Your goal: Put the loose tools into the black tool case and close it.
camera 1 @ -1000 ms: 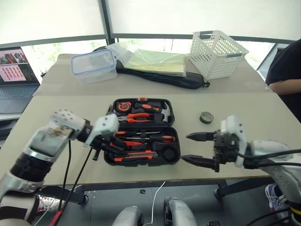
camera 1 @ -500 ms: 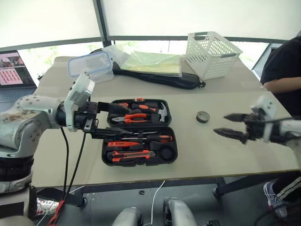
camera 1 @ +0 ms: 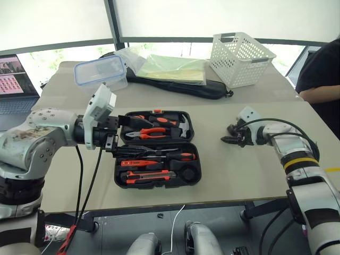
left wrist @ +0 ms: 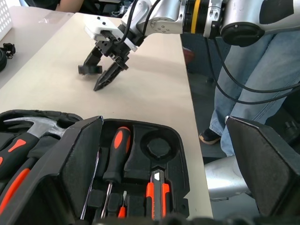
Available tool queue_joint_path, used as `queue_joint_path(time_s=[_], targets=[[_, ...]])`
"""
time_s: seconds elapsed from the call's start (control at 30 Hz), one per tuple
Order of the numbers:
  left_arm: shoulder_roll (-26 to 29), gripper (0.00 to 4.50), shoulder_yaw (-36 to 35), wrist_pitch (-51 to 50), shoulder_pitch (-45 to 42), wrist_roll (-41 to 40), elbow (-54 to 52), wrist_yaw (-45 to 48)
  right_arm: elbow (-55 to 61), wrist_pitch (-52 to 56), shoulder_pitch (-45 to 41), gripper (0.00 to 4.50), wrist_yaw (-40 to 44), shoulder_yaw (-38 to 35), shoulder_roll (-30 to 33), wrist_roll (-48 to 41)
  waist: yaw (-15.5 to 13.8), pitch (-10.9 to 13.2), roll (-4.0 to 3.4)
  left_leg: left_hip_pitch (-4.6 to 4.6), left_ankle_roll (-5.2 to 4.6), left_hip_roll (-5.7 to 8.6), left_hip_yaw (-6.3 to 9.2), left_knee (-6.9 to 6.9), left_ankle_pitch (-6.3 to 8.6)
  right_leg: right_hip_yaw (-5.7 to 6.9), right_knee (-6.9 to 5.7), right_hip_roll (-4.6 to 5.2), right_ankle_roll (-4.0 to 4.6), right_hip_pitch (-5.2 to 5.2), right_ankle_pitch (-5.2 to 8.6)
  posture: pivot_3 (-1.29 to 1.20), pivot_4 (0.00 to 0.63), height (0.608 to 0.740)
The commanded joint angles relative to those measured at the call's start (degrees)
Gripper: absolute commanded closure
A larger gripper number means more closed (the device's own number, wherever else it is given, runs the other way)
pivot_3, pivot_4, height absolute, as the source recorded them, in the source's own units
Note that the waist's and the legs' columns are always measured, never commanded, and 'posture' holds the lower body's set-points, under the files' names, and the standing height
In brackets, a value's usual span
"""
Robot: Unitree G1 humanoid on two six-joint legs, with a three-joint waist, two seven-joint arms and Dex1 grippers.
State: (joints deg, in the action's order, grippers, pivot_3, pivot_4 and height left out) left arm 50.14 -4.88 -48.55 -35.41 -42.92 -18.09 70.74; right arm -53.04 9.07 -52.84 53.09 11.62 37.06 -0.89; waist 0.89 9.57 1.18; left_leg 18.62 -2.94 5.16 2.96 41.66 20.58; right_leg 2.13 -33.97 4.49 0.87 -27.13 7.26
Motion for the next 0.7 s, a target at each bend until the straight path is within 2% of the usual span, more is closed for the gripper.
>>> queue_joint_path(time_s=[0.03, 0.17, 0.2, 0.3, 0.4, 0.43, 0.53, 0.7], targets=[[1.2, 0.00, -0.7, 2.1, 0.9, 0.3, -1.5, -0.1, -1.7, -3.0, -1.3, 2.70, 0.0, -1.8, -0.2, 0.9, 0.1, 0.0, 0.00, -0.02, 0.01, 0.00, -0.01, 0.00, -0.01, -0.02, -0.01, 0.00, 0.01, 0.00, 0.00, 0.00, 0.150, 0.740], [1.6, 0.00, -0.1, 3.2, 1.4, 0.5, -1.9, 0.3, 0.9, -3.4, -0.9, 4.20, 2.6, -3.0, 0.5, 0.0, 0.1, 0.0, -0.01, -0.03, 0.03, -0.01, 0.00, 0.00, -0.02, -0.06, -0.02, -0.01, 0.02, 0.00, -0.01, 0.00, 0.150, 0.740], [1.6, 0.00, 0.1, 3.4, 1.5, 0.6, -1.8, 0.3, 3.2, -2.5, -0.3, 4.42, 4.2, -3.5, 0.9, -0.9, 0.1, 0.0, -0.01, -0.02, 0.03, -0.01, 0.00, 0.00, -0.02, -0.06, -0.02, -0.01, 0.02, 0.00, -0.01, 0.00, 0.150, 0.740], [2.0, 0.00, 0.7, 4.0, 1.5, 0.9, -1.6, 0.8, 17.4, 6.1, 2.9, 4.47, 11.5, -5.5, 1.7, -7.2, 0.1, 0.0, -0.04, 0.00, 0.03, -0.01, 0.01, -0.02, -0.02, -0.05, -0.01, -0.01, 0.02, -0.01, -0.01, 0.00, 0.150, 0.740], [3.6, 0.00, 2.3, 5.3, 3.2, 2.0, -2.3, 3.1, 48.2, 21.8, 11.8, 4.47, 21.9, -4.6, 5.3, -21.8, -0.1, 0.1, -0.10, 0.09, 0.02, -0.06, 0.10, -0.02, -0.01, -0.01, -0.03, -0.03, 0.01, -0.06, -0.01, 0.00, 0.150, 0.740], [4.0, 0.00, 2.6, 5.7, 3.8, 2.2, -2.5, 3.7, 54.6, 24.9, 13.8, 4.47, 23.1, -4.4, 6.3, -24.4, -0.1, 0.1, -0.11, 0.15, 0.02, -0.08, 0.16, -0.05, -0.01, 0.02, -0.03, -0.05, 0.01, -0.10, -0.01, 0.00, 0.150, 0.740], [5.5, 0.00, 4.1, 8.1, 5.6, 3.9, -3.2, 5.7, 65.1, 24.5, 17.9, 4.47, 18.5, -0.7, 6.1, -20.6, -0.1, 0.0, -0.17, 0.23, 0.04, -0.12, 0.23, -0.04, 0.03, 0.10, -0.05, -0.10, 0.01, -0.14, -0.01, 0.00, 0.150, 0.740], [5.9, 0.00, 5.8, 11.0, 7.2, 6.2, -4.1, 6.4, 72.5, 27.0, 20.8, 4.47, 13.1, 3.6, 3.5, -18.8, -0.6, 0.0, -0.16, 0.22, 0.00, 0.02, 0.15, 0.10, 0.04, 0.04, -0.02, -0.05, -0.03, -0.11, -0.02, 0.00, 0.150, 0.740]])
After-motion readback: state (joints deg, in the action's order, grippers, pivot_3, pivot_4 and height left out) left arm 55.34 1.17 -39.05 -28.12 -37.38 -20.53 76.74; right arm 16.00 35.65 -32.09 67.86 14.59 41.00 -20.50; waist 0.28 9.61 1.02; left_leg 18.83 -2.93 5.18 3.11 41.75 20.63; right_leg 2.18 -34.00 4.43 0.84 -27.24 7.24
